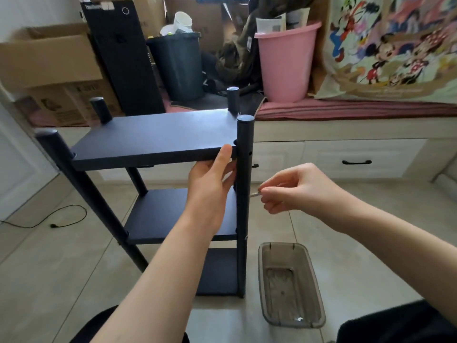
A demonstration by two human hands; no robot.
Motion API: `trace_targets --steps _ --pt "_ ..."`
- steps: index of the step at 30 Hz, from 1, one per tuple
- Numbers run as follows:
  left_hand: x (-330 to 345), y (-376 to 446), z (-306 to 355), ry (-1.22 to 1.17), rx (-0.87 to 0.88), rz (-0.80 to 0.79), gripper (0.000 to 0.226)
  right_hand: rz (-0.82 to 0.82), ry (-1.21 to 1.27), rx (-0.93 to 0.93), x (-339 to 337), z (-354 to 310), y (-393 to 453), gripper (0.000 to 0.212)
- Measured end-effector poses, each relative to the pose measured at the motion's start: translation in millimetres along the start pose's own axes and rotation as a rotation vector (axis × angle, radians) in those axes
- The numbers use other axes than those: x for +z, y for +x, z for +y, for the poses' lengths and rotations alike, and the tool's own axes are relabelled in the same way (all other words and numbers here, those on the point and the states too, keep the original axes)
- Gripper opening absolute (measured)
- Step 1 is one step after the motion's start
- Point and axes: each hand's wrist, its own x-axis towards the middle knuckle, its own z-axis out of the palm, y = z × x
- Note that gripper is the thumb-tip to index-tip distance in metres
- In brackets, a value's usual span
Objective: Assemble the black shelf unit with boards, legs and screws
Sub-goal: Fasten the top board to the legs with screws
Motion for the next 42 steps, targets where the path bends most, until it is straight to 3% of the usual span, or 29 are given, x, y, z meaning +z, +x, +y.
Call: trace_targets --steps 5,12,35,42 --pt "-3 3 2 -0.014 -0.048 0.037 0.022 0.059 0.163 -0.164 -4 -29 -9 0.011" --pt "0 7 3 -0.056 -0.087 0.069 0.041 0.224 -0.014 -0.391 0 -20 -12 0.013" --pt "0 3 -3 0.068 0.004 0.081 0.025 0.233 0.117 -0.405 8 -14 4 0.014" --pt "1 1 -1 0.123 0.015 0.088 0.023 0.239 -0.009 -0.457 10 -13 7 0.014"
